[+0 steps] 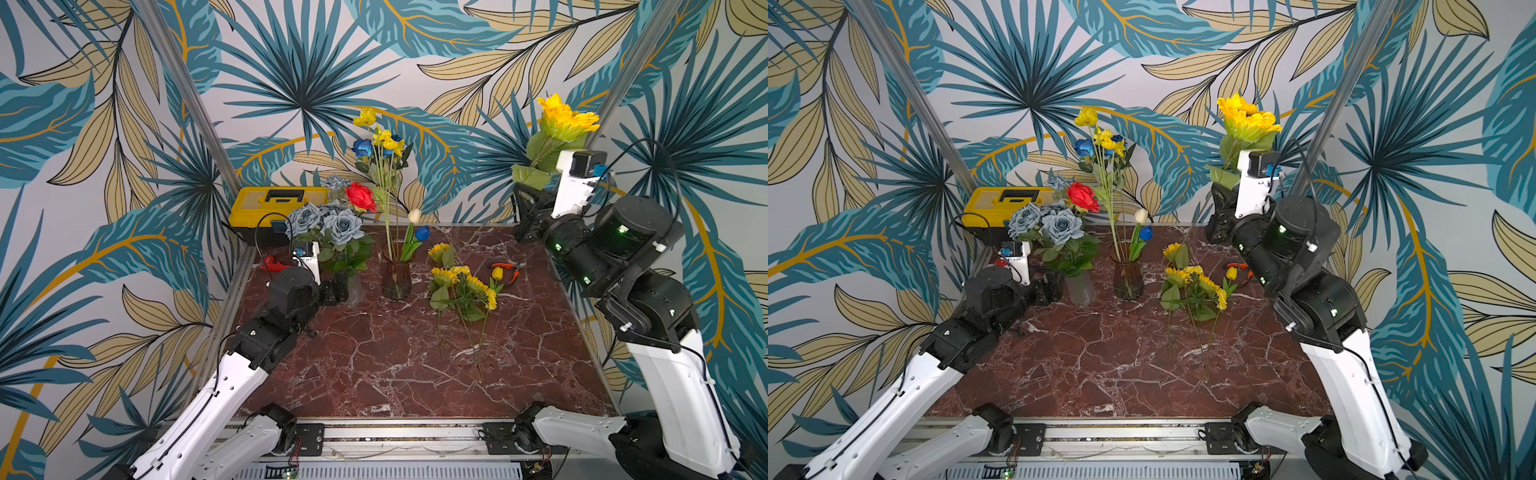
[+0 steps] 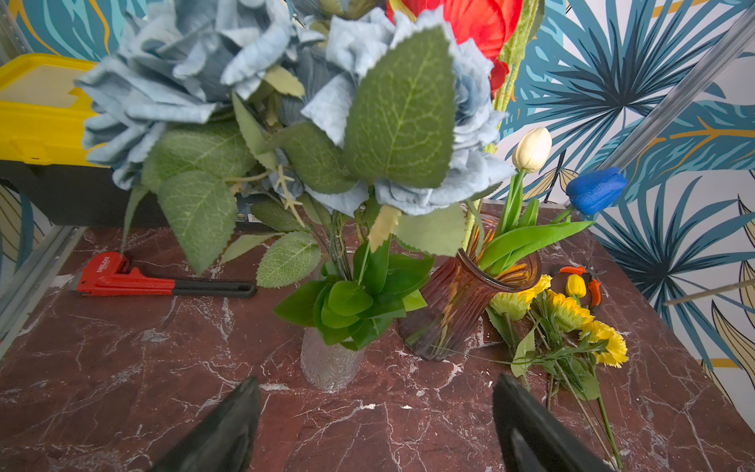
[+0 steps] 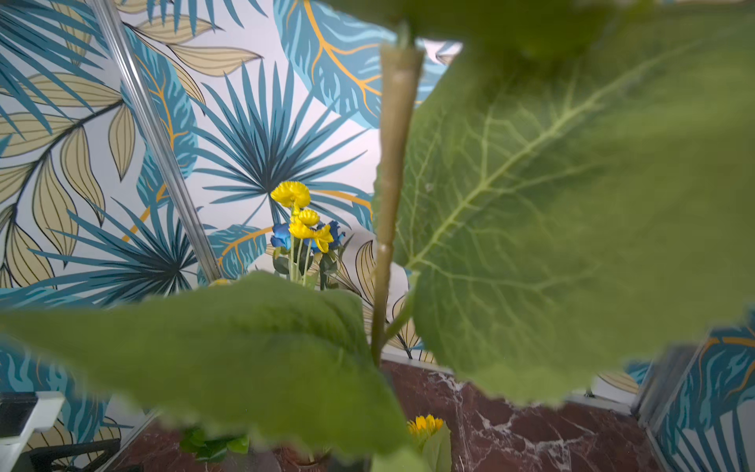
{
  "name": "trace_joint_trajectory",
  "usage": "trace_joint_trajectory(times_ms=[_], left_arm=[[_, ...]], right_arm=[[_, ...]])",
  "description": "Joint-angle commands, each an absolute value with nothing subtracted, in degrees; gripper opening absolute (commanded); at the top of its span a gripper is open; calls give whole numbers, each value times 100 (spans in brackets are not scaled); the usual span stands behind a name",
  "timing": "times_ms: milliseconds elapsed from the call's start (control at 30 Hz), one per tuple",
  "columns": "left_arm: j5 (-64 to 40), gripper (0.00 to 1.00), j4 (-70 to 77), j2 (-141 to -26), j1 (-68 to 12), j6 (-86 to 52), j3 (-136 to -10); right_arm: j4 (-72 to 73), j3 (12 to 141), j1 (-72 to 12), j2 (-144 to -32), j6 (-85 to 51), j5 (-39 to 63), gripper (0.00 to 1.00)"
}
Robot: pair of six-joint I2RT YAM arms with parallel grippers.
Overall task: Pick out yellow flowers from the vase
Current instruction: Place the flower at the center of the board.
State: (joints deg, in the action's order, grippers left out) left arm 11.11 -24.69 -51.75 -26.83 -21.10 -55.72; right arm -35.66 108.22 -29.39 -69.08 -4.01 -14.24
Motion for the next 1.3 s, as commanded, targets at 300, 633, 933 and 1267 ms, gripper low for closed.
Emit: trace_joint_trajectory(times_ms=[300,633,933,1267], left_arm=[[1024,89,-2357,-5165,-2642,-2143,-5613],[994,89,-2360,-5169,-2644,-2114,-5604],[930,89,-2356,-5153,-2637,-2159,-5560],[857,89,-2359,-5162,-2638,-2289,-5564]], right_arm=[[-5169,11388,-1416,-8117,-1774,1617,0],[-4780,10554,-988,-8464,-2165,2698,0],[-4406,9674,-710,-8604,-2260,3101,0],[-4324,8892,-393,-8804,-2129,3282,0]])
